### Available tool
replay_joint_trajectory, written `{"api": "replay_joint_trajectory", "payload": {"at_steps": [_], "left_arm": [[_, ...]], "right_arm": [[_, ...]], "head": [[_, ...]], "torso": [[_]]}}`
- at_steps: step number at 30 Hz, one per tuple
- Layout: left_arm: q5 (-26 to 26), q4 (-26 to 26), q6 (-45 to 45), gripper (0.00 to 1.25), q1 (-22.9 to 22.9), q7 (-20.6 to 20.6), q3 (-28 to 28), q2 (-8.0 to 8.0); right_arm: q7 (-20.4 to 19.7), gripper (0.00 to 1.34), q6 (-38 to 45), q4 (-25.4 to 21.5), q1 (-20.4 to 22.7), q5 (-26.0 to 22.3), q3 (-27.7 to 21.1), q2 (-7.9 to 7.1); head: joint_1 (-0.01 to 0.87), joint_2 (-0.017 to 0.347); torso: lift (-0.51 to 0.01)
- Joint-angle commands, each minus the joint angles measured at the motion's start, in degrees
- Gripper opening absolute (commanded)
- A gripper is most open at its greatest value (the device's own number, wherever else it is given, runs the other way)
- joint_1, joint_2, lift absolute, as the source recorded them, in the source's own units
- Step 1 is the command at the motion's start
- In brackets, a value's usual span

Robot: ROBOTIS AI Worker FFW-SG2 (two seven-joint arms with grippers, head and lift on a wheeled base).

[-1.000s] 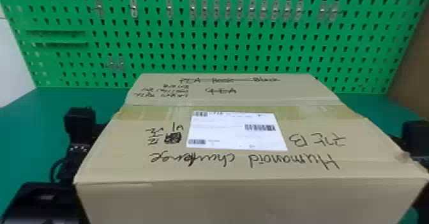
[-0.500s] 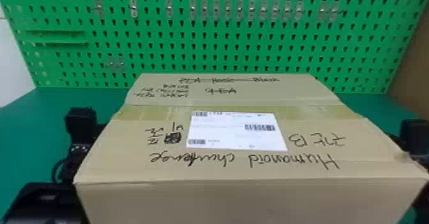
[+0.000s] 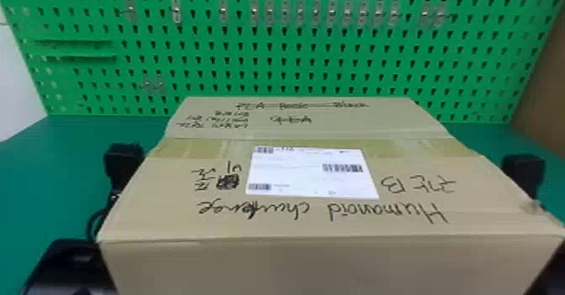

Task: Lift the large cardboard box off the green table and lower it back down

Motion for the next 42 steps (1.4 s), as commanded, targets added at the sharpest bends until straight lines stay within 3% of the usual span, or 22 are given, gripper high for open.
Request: {"api": "replay_joint_trajectory", "payload": {"at_steps": [1, 28, 42], "left_arm": [[0.3, 0.3, -0.2, 0.74, 0.0, 0.0, -0.2, -0.27], [0.4, 0.9, -0.8, 0.74, -0.1, 1.5, -1.2, -2.11], [0.7, 2.4, -2.0, 0.74, -0.9, 1.8, -1.8, -3.43]], "right_arm": [[0.0, 0.81, -0.1, 0.1, 0.1, -0.7, 0.1, 0.67], [0.0, 0.81, -0.8, -0.1, -0.3, -1.5, -0.2, 5.50], [0.0, 0.81, -0.8, 0.0, -0.8, -1.7, 1.1, 6.21]], "head": [[0.508, 0.051], [0.508, 0.051], [0.508, 0.051]], "torso": [[-0.211], [-0.211], [-0.211]]}}
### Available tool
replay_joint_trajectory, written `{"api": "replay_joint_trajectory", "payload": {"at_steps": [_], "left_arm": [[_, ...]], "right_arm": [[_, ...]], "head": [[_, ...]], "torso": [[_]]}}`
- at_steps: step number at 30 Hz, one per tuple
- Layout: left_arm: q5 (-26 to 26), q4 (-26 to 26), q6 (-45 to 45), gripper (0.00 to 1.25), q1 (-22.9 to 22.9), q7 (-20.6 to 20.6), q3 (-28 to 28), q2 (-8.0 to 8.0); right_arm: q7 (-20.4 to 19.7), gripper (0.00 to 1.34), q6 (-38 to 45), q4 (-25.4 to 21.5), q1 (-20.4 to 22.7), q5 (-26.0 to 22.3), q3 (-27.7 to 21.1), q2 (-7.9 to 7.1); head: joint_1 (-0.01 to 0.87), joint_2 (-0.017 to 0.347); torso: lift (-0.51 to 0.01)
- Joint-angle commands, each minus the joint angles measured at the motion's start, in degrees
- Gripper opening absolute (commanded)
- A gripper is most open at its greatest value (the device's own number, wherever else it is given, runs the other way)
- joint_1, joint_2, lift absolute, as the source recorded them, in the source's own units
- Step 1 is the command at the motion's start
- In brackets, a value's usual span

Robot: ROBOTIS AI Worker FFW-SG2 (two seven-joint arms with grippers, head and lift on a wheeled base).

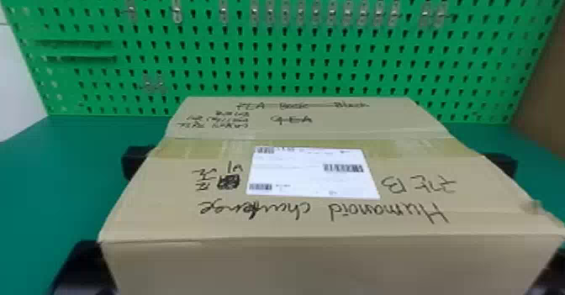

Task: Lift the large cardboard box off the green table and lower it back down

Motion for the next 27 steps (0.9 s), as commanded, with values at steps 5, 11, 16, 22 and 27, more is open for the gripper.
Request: {"api": "replay_joint_trajectory", "payload": {"at_steps": [5, 11, 16, 22, 27], "left_arm": [[0.5, 0.7, -0.7, 0.74, -0.2, 0.4, -0.7, -0.42], [0.8, 0.9, -0.9, 0.74, -0.2, 0.5, -1.0, -0.50], [1.0, 1.1, -0.9, 0.74, -0.3, 0.7, -1.3, -0.50], [1.1, 1.4, -1.1, 0.74, -0.5, 1.0, -1.7, -0.59], [1.4, 1.5, -1.3, 0.74, -0.7, 1.2, -2.0, -0.59]], "right_arm": [[0.0, 0.81, 0.0, 0.0, 0.0, -0.2, 0.6, 0.19], [0.0, 0.81, 0.0, 0.0, -0.1, -0.3, 1.3, 0.27], [0.0, 0.81, 0.0, 0.1, -0.1, -0.4, 1.5, 0.36], [0.0, 0.81, 0.0, 0.1, -0.3, -0.6, 2.0, 0.54], [0.0, 0.81, 0.0, 0.4, -0.5, -0.8, 2.7, 0.62]], "head": [[0.508, 0.051], [0.508, 0.051], [0.508, 0.051], [0.508, 0.051], [0.508, 0.051]], "torso": [[-0.211], [-0.211], [-0.211], [-0.211], [-0.211]]}}
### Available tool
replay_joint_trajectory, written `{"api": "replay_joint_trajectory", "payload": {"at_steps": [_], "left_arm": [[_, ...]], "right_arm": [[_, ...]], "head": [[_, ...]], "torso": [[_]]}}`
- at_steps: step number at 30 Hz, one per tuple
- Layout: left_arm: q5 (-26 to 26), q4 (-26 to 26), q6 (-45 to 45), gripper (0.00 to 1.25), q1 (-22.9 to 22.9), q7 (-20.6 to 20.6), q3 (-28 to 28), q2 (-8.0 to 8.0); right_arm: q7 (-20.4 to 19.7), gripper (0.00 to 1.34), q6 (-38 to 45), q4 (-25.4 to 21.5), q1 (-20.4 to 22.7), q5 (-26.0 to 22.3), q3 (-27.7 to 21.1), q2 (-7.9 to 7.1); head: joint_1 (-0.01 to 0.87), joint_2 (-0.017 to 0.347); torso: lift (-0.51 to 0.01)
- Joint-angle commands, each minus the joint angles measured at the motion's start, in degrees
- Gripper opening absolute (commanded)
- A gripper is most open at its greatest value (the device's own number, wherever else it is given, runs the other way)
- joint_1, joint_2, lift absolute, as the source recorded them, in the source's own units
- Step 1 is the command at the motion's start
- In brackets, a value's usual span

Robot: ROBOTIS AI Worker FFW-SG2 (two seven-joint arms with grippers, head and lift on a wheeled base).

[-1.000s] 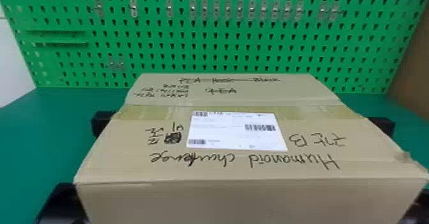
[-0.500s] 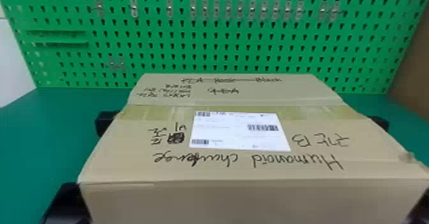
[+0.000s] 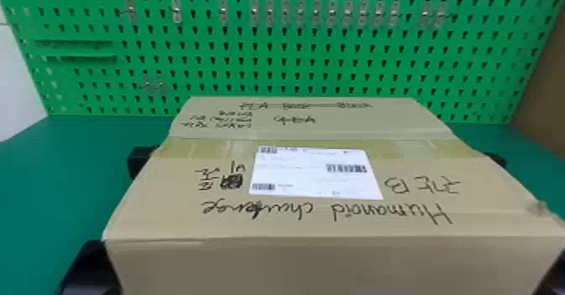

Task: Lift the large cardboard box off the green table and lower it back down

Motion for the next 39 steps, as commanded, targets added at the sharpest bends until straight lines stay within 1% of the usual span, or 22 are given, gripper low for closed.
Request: {"api": "replay_joint_trajectory", "payload": {"at_steps": [1, 16, 19, 23, 25, 31, 39], "left_arm": [[0.2, 0.1, -0.1, 0.74, -0.2, 0.1, -0.3, -0.03], [0.6, 0.8, -0.4, 0.74, -0.6, 0.4, -1.2, -0.12], [0.6, 0.8, -0.4, 0.72, -0.6, 0.4, -1.2, -0.12], [0.6, 0.8, -0.3, 0.67, -0.6, 0.3, -1.4, -0.12], [0.6, 0.8, -0.4, 0.67, -0.6, 0.4, -1.4, -0.12], [0.7, 0.9, -0.3, 0.67, -0.6, 0.4, -1.6, -0.20], [0.9, 1.3, -0.4, 0.67, -0.9, 0.4, -2.5, -0.20]], "right_arm": [[0.0, 0.81, 0.0, 0.3, -0.3, -0.1, 0.5, 0.10], [0.0, 0.81, 0.0, 0.5, -0.5, -0.5, 1.4, 0.19], [0.0, 0.79, 0.0, 0.5, -0.5, -0.5, 1.4, 0.19], [0.0, 0.73, 0.0, 0.5, -0.5, -0.5, 1.5, 0.19], [0.0, 0.72, 0.0, 0.5, -0.5, -0.5, 1.5, 0.19], [0.0, 0.72, 0.0, 0.8, -0.5, -0.5, 1.9, 0.19], [0.0, 0.72, 0.0, 1.2, -1.0, -1.0, 3.6, 0.19]], "head": [[0.508, 0.051], [0.508, 0.051], [0.508, 0.051], [0.508, 0.051], [0.508, 0.051], [0.508, 0.051], [0.508, 0.051]], "torso": [[-0.211], [-0.211], [-0.211], [-0.211], [-0.211], [-0.211], [-0.211]]}}
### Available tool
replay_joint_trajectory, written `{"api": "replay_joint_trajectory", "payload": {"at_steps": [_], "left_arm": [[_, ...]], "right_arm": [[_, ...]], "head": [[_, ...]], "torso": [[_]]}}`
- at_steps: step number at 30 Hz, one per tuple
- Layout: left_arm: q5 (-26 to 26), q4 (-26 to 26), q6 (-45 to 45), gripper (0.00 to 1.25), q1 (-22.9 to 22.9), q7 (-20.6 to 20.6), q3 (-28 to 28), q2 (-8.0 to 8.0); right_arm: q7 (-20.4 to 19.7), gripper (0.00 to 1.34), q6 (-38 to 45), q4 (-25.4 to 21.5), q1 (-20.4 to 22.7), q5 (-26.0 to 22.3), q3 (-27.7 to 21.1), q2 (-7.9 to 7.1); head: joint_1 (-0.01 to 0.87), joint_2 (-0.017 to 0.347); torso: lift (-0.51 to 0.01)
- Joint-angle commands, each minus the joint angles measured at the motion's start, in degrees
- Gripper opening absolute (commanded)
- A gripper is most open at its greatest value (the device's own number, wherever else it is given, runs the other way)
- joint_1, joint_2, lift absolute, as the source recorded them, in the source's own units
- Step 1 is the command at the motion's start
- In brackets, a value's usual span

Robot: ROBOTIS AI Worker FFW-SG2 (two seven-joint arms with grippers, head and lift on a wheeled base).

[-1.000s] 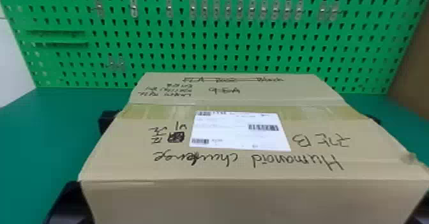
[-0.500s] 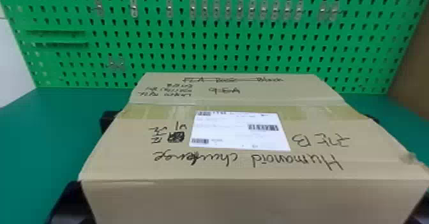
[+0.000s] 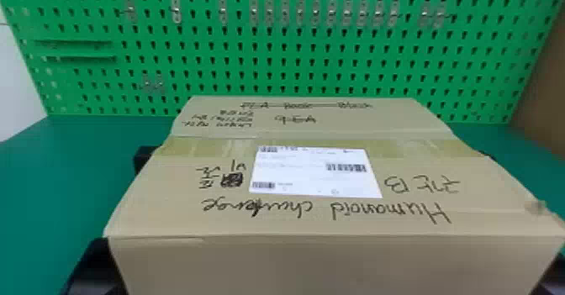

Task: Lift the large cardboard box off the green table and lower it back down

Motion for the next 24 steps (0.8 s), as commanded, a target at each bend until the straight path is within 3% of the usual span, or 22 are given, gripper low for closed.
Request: {"api": "replay_joint_trajectory", "payload": {"at_steps": [1, 24], "left_arm": [[0.0, 0.2, 0.0, 0.67, -0.2, 0.0, -0.5, -0.06], [0.2, 0.2, 0.1, 0.67, -0.6, 0.0, -0.6, -0.06]], "right_arm": [[0.0, 0.72, 0.0, 0.3, -0.2, -0.2, 1.0, 0.00], [0.0, 0.72, 0.4, 0.4, -0.7, -0.4, 1.4, -0.36]], "head": [[0.508, 0.051], [0.508, 0.051]], "torso": [[-0.211], [-0.211]]}}
